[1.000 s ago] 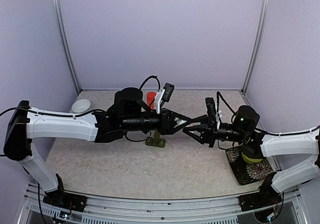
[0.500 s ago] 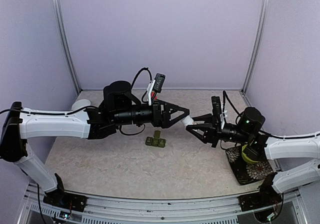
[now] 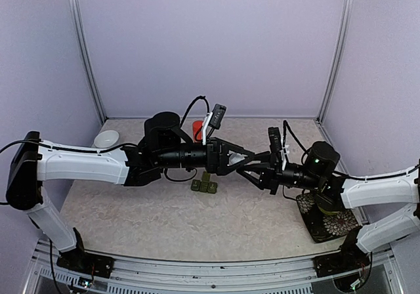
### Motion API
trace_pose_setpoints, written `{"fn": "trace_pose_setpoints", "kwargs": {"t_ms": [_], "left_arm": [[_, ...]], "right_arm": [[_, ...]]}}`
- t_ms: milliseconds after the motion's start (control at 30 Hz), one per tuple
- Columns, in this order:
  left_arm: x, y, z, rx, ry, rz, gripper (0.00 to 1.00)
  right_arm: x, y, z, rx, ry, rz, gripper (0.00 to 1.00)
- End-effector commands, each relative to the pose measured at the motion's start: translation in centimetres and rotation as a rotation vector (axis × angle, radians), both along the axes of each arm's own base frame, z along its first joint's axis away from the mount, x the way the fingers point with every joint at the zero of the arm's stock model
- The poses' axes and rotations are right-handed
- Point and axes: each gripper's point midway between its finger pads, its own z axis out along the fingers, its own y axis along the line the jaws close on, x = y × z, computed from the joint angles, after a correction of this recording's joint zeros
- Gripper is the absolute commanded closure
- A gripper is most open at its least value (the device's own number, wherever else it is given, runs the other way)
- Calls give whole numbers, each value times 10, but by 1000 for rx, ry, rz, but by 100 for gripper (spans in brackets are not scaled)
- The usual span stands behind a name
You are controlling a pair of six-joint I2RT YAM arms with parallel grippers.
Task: Sort the pills into containers
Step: Unscrew the lid of the pill bottle from the pill bottle.
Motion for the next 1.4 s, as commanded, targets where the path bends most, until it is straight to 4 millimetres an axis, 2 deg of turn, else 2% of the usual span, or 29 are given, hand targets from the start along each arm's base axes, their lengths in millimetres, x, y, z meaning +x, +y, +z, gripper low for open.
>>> {"fn": "trace_pose_setpoints", "kwargs": {"t_ms": [0,167,433,867,1100,1233,1367], "left_arm": [[-8,-4,20,-55,-45,-27,4],[-9,-5,21,-48,-68,-18,5],[-8,-2,16,-27,-78,3,6],[-9,8,19,-25,-95,28,7],[-4,16,16,-19,-86,60,5],[8,24,19,-27,-83,94,4],[15,24,17,-14,-88,103,5]], "right_arm": [[10,3,7,18,11,-48,100],[16,2,2,10,31,-83,100],[35,-11,-5,-8,58,-222,100],[41,-25,0,-14,33,-295,100],[31,-29,16,7,-23,-264,100],[18,-22,18,7,-45,-177,100],[10,-18,17,21,-46,-121,100]]}}
